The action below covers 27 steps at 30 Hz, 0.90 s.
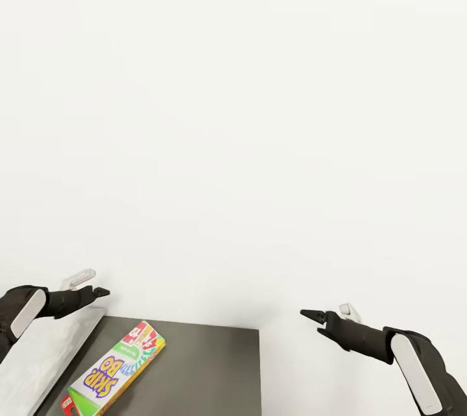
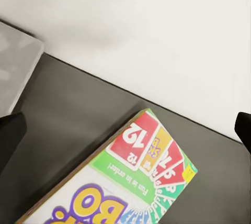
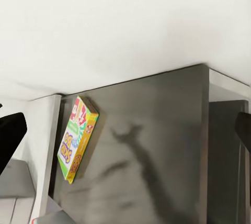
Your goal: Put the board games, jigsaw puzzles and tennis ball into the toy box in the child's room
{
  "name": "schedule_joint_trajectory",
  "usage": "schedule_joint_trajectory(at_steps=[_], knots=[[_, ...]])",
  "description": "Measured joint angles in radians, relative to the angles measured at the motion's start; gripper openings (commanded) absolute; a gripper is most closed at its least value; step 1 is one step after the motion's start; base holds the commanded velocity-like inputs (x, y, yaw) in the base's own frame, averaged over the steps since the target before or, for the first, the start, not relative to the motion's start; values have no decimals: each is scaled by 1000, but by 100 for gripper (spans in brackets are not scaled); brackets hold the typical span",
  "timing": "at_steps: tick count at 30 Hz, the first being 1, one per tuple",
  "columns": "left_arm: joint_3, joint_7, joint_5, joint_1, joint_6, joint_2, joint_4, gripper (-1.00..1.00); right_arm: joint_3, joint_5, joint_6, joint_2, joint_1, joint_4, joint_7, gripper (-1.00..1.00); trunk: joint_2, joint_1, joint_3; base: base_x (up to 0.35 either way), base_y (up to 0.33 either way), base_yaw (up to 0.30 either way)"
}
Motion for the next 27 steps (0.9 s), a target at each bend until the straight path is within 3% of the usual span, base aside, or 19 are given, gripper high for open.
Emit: schedule_joint_trajectory(at_steps=[7, 20, 27], knots=[[0, 3, -3, 0, 0, -26, 0, 100, 1, 1, 0, 1, 0, 0, 0, 100, 0, 0, 0, 0, 0, 0], [-3, 1, -5, 0, 0, -28, 0, 100, 3, 1, 0, 1, 0, -1, 0, 100, 0, 0, 0, 0, 0, 0], [-57, 4, -29, 0, 0, -28, 0, 100, 3, 1, 0, 1, 0, -1, 0, 100, 0, 0, 0, 0, 0, 0]])
